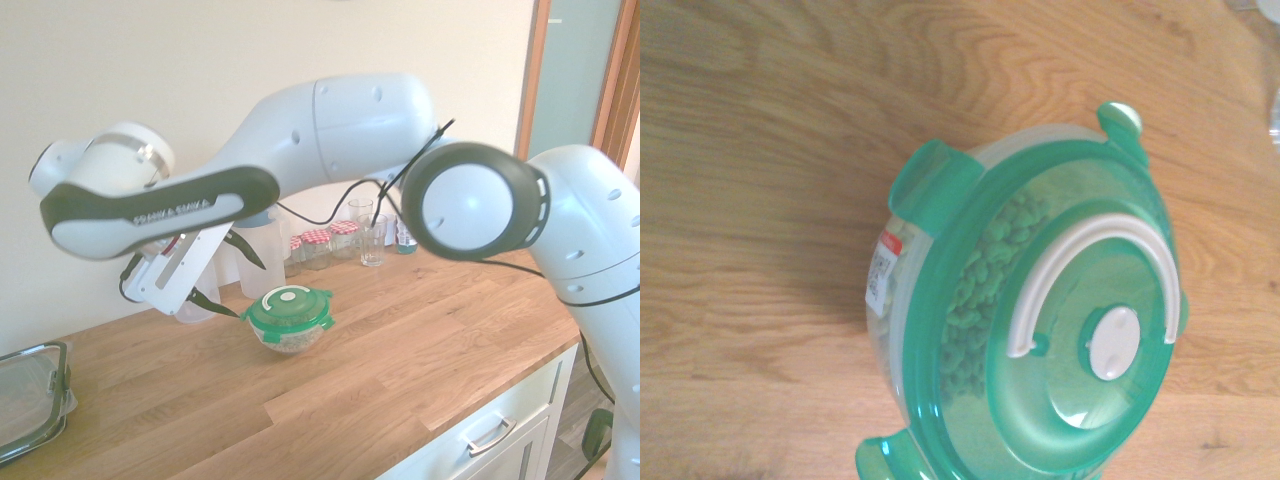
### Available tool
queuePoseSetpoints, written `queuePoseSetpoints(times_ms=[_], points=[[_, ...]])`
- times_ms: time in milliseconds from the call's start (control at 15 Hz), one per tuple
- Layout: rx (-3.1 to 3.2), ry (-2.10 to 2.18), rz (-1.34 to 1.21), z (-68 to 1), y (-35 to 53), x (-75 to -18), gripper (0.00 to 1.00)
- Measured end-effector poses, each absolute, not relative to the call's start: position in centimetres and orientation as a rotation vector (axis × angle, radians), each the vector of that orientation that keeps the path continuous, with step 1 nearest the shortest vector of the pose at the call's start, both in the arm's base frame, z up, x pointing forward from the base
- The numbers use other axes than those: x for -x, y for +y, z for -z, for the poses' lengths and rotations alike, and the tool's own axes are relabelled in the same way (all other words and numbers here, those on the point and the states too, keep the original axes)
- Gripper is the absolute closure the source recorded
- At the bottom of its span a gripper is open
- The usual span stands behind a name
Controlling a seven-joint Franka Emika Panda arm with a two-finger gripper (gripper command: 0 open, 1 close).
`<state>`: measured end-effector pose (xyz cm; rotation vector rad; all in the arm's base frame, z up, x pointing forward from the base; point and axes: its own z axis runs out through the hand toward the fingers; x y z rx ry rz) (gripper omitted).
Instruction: Cover the lid of food container
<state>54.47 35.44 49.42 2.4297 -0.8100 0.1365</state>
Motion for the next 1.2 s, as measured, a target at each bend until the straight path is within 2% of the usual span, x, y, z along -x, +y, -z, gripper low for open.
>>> queuePoseSetpoints(times_ms=[600,867,1200], points=[[-2.989,-0.957,0.054,-53.6,17.3,-56.9,0.00],[-2.965,-0.995,-0.003,-53.1,7.2,-54.1,0.00],[-2.952,-1.016,-0.027,-50.4,-2.9,-47.5,0.00]])
